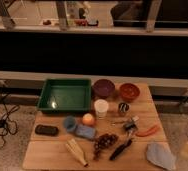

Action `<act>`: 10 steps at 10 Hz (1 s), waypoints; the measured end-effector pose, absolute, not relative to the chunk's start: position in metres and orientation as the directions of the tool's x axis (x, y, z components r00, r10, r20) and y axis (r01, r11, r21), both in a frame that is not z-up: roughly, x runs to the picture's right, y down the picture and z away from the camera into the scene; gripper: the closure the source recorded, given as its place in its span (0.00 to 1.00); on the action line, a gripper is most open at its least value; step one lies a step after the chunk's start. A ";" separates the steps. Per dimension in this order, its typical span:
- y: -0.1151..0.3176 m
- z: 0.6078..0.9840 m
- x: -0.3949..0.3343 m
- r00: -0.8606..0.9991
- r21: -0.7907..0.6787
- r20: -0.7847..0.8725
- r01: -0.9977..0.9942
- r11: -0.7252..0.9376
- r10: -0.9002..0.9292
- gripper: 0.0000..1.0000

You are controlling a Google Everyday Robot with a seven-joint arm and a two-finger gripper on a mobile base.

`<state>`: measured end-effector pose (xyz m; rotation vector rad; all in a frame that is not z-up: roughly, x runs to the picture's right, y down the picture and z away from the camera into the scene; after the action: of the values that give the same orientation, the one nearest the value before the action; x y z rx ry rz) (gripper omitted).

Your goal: Place towel in table surface

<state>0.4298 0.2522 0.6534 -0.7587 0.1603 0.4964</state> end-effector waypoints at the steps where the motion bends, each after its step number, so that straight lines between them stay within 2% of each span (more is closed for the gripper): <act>1: 0.263 0.653 0.427 0.874 -0.634 -0.315 -0.483 0.604 0.369 0.20; 7: 0.304 0.655 0.410 0.900 -0.723 -0.288 -0.428 0.543 0.326 0.20; 10: 0.315 0.657 0.395 0.930 -0.772 -0.213 -0.348 0.532 0.299 0.20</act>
<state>0.3953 0.3153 0.6570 -0.9338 0.0567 0.3860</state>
